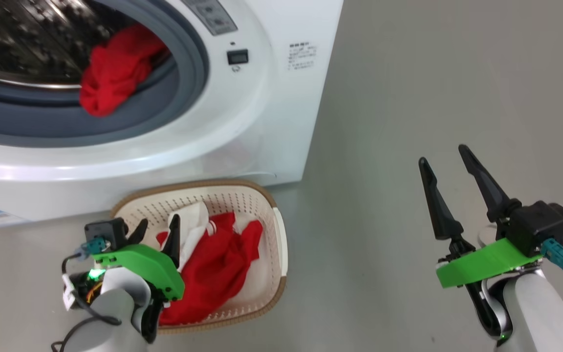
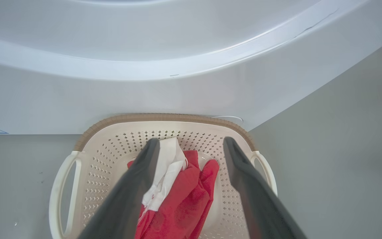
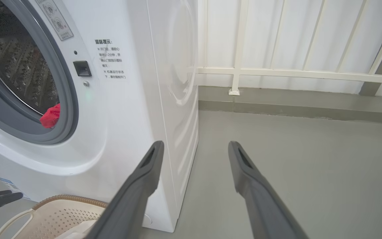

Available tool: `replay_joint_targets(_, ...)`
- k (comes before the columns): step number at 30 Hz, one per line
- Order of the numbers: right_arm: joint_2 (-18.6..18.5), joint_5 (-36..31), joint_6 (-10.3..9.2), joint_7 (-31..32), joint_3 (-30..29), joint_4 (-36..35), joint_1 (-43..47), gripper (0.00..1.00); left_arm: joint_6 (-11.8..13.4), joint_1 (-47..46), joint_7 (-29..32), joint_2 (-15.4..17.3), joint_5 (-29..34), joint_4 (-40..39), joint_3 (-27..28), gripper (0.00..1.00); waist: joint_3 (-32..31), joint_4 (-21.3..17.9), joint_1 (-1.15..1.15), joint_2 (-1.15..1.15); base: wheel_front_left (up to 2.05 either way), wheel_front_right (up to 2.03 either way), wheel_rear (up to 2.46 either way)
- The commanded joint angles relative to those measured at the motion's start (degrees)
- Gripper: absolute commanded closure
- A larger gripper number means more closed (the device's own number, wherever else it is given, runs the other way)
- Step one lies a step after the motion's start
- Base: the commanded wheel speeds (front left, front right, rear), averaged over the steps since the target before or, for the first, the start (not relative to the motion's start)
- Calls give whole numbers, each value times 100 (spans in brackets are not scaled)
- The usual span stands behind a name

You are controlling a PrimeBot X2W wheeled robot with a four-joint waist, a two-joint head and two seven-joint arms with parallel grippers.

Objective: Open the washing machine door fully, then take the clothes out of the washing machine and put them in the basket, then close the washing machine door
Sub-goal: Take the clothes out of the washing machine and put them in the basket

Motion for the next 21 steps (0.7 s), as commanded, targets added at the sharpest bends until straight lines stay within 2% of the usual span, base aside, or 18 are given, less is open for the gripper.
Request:
replay_joint_targets(1,-51,5,36,-36,81,-122,131,0,-46,219,-68,145,-51,-259,204,0,-402,212,0,0,0,0,0)
replay_joint_targets(11,-70,-21,36,-36,-25,-131,472,0,122,1336,-70,403,195,-1905,735,0,-1004,241,0,0,0,0,0)
replay_joint_targets(16,-65,-26,36,-36,-107,-132,699,0,167,2082,-70,390,478,-3017,1037,0,-1337,228,0,0,0,0,0)
replay_joint_targets(21,-48,-23,36,-36,-189,-143,933,0,83,2751,-70,335,690,-3949,1284,0,-1643,213,0,0,0,0,0)
